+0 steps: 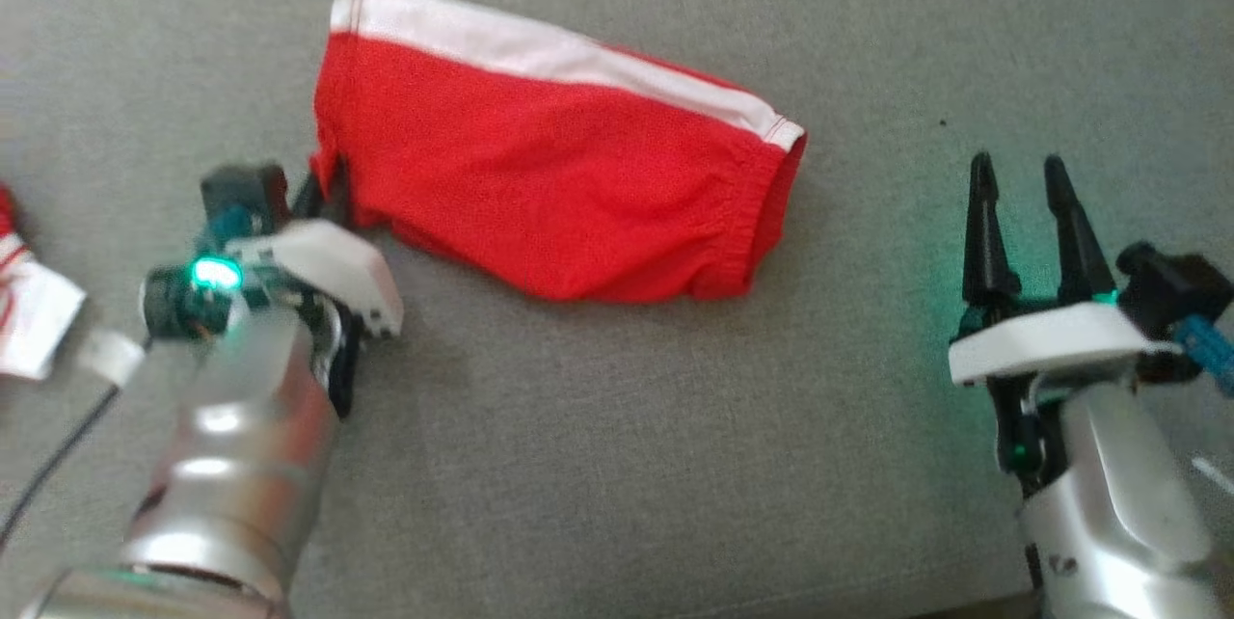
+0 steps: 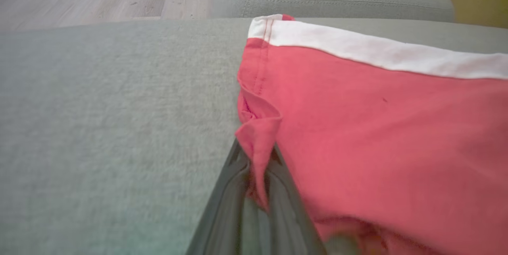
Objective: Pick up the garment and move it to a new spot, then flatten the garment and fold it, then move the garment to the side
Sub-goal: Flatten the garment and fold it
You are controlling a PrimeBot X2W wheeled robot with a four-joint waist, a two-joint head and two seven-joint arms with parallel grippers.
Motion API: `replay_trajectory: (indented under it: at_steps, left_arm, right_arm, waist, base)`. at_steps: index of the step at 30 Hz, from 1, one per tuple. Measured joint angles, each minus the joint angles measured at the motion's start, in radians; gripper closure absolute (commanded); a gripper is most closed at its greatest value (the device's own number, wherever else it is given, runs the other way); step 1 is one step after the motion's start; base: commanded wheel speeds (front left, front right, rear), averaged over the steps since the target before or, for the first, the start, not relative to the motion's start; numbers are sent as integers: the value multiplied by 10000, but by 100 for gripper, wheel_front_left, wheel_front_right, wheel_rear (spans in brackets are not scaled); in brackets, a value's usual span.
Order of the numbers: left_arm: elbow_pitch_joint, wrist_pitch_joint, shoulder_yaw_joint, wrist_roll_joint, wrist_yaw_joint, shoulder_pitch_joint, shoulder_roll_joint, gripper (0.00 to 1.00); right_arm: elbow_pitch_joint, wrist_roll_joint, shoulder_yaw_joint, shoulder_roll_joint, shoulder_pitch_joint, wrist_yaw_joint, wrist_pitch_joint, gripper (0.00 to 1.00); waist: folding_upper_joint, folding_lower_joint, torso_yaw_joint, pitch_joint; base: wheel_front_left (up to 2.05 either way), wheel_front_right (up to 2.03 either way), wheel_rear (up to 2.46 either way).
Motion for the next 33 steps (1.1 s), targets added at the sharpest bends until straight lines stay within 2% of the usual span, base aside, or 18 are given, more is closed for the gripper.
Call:
replay_trajectory:
  at_steps: [10, 17, 18, 19, 24, 29, 33]
  left_arm:
    - [-138, -399, 52, -347, 107, 1997, -305, 100]
    - [-1845, -399, 330, -460, 449, 3826, -360, 100]
    - [-2424, -399, 347, -332, 548, 4261, -362, 58]
    - [-2754, -399, 376, -196, 633, 4455, -359, 0]
    - [-4660, -399, 683, 454, 988, 5220, -359, 0]
    - [-5795, -401, 673, 882, 961, 5974, -360, 0]
    - [-6257, -401, 290, 849, 880, 6347, -353, 0]
  right_arm:
    - [623, -119, -82, 90, 1285, 0, 0, 0]
    - [807, -96, 10, 115, 1708, 0, 0, 0]
    - [876, -88, 115, 125, 1750, 0, 0, 0]
    - [874, -86, 176, 125, 1749, 0, 0, 0]
    - [794, 136, 767, 128, 1708, 0, 2, 0]
    - [541, 677, 1902, 128, 1135, 0, 2, 0]
    - [989, 690, 2194, 128, 213, 0, 2, 0]
  waist:
    - [0, -2, 520, -1476]
    - [0, -3, 1043, -2279]
    - [0, -3, 1169, -2367]
    - [0, -3, 1224, -2388]
    - [0, -1, 1483, -2342]
    - [0, 0, 1878, -2182]
    - [0, 0, 2355, -2024]
  base:
    - [0, 0, 0]
    - [0, 0, 0]
    - [0, 0, 0]
    - [0, 0, 0]
    - [0, 0, 0]
    - [0, 0, 0]
    - [0, 0, 0]
